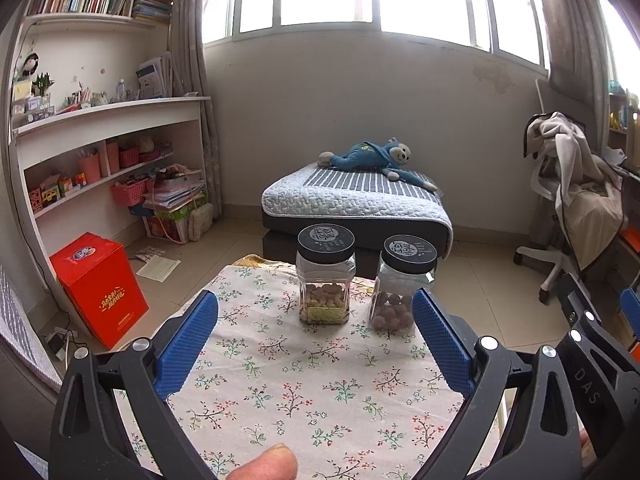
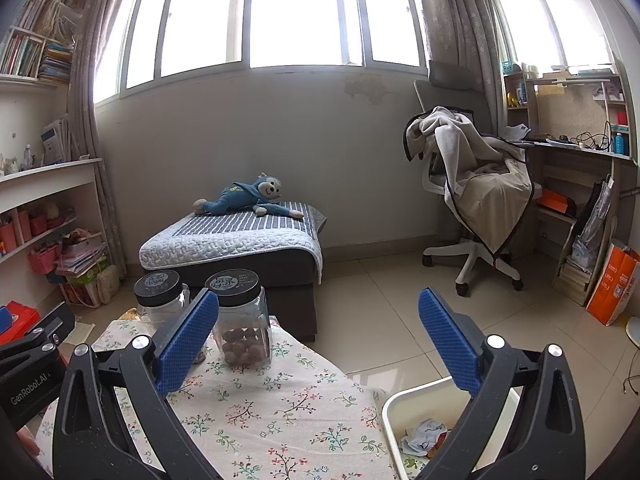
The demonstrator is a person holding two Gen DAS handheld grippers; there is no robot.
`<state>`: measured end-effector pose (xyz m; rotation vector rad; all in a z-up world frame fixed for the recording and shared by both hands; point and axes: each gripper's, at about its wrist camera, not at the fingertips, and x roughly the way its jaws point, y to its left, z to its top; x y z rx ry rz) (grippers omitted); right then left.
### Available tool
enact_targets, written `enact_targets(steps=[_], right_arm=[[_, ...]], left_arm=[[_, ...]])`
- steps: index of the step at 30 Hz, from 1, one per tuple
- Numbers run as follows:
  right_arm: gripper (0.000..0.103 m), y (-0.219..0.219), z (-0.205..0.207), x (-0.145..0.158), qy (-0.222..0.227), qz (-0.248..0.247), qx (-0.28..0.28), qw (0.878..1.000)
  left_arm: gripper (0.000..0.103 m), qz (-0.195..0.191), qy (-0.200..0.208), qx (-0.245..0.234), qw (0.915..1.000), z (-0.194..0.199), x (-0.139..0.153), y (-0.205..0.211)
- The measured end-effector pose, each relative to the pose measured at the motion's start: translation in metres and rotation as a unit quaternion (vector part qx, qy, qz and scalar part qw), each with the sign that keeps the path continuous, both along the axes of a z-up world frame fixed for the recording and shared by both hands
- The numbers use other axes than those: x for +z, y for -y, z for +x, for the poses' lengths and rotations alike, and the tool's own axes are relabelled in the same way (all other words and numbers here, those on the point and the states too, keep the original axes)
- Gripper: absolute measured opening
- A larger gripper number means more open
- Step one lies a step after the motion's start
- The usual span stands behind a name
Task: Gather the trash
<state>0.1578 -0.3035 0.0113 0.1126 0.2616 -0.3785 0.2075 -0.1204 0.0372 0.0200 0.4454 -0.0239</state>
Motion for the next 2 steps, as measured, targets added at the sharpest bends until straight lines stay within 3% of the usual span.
enact_targets(steps=[2], right_arm=[[0.096, -0.0016, 0.0002, -0.0001, -0.001, -0.002, 0.001, 1.0]], left_arm=[[0.096, 0.003, 0.004, 0.002, 1.0, -0.0009, -0.0003, 0.0012]])
